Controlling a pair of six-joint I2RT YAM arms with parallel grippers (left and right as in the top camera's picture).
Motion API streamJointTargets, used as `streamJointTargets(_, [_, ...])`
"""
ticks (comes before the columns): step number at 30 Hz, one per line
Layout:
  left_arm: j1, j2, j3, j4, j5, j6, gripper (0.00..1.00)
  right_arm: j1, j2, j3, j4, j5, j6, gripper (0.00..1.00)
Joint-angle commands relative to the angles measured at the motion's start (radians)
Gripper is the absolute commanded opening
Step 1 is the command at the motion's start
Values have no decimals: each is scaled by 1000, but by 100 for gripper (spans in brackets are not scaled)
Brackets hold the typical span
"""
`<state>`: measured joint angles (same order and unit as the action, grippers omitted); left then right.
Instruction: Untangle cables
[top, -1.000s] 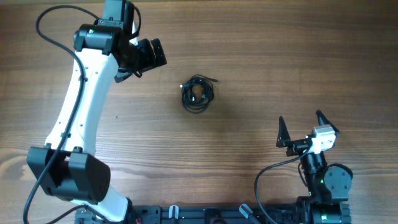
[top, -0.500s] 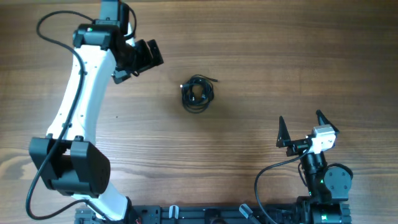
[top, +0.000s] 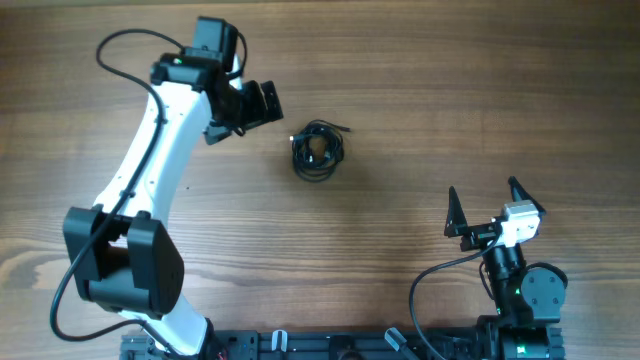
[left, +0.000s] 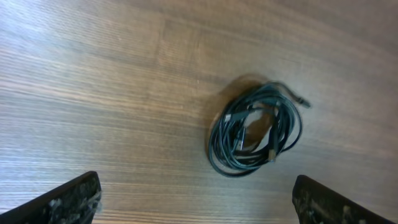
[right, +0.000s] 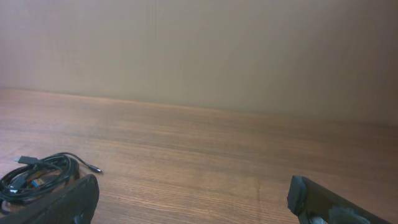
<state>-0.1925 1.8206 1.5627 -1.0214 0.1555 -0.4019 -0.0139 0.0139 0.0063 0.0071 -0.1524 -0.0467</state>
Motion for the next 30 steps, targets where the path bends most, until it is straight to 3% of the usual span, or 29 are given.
streamJointTargets(1, [-20, 15, -77, 63, 8, 0, 100, 7, -6, -1, 2, 6, -5, 100])
streamJointTargets(30, [-20, 15, -107, 64, 4, 1, 100, 7, -6, -1, 2, 6, -5, 100])
